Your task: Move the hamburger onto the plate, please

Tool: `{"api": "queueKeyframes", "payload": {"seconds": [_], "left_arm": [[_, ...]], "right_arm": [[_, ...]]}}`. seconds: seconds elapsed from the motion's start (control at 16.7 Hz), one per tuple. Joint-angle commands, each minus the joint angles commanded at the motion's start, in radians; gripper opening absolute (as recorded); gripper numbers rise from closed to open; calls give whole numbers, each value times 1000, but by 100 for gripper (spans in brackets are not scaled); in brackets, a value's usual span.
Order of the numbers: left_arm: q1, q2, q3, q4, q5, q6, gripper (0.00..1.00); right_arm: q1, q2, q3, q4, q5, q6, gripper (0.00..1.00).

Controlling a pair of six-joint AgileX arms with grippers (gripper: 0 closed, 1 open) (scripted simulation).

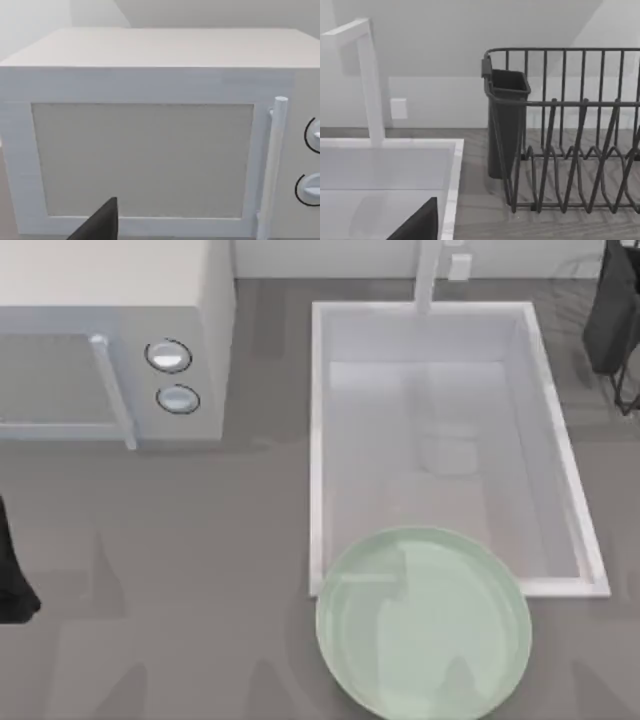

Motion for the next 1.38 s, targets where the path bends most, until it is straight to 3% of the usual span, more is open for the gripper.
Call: {"api": "queueKeyframes", "payload": {"seconds": [0.24, 0.48, 1.02, 1.38], "left_arm": [[0, 0, 0, 0, 0, 0, 100], [0, 0, 0, 0, 0, 0, 100], [0, 0, 0, 0, 0, 0, 100], [0, 0, 0, 0, 0, 0, 100]], "right_arm": [[-4, 33, 29, -25, 0, -21, 100], [-22, 225, 176, -156, -1, -132, 100], [-87, 1094, 668, -638, -3, -515, 100], [-125, 1519, 943, -888, -1, -720, 100]]}}
